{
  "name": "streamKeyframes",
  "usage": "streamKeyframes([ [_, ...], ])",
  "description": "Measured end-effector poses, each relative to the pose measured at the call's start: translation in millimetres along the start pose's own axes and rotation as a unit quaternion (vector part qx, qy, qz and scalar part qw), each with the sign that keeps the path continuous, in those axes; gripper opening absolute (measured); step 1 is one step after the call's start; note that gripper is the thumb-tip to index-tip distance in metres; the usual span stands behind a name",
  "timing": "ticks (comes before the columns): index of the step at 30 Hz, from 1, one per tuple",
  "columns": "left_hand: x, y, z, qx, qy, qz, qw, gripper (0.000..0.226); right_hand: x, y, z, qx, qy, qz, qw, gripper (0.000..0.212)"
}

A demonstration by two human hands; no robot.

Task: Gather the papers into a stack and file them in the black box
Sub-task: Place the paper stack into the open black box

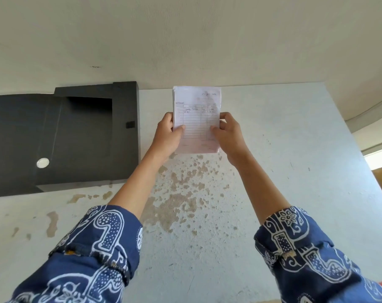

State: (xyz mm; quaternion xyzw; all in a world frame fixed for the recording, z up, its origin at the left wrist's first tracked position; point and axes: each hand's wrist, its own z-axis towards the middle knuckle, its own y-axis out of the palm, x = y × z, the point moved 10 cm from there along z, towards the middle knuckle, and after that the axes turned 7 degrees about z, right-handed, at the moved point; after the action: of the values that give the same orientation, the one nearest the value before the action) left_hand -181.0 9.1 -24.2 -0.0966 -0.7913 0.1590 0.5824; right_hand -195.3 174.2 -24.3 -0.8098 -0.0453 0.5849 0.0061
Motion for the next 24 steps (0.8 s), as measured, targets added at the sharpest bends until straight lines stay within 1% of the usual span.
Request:
streamKeyframes([
  [5, -6, -8, -23, -0.013, -0.064, -0.065, 0.996, 0.038, 2, 15, -16, -0.045, 0.047, 0.038, 0.997, 0.027],
  [8, -15, -13, -38, -0.007, -0.092, -0.081, 0.992, 0.040, 7, 28, -27, -0.058, 0.064, 0.040, 0.995, 0.030],
  [13, -24, -35, -63, 0.010, -0.102, -0.085, 0.991, 0.043, 14, 55, -46, -0.085, 0.087, 0.012, 0.993, 0.040],
  [17, -41, -57, -78, 0.002, -0.113, -0.083, 0.990, 0.052, 15, 85, -57, -0.109, 0.093, -0.028, 0.989, 0.047],
  [20, -49, -82, -84, 0.000, -0.107, -0.073, 0.992, 0.057, 18, 114, -65, -0.133, 0.097, -0.016, 0.986, 0.050],
  [24, -64, -119, -85, -0.005, -0.105, -0.049, 0.993, 0.061, 19, 156, -73, -0.135, 0.100, -0.017, 0.986, 0.050],
])
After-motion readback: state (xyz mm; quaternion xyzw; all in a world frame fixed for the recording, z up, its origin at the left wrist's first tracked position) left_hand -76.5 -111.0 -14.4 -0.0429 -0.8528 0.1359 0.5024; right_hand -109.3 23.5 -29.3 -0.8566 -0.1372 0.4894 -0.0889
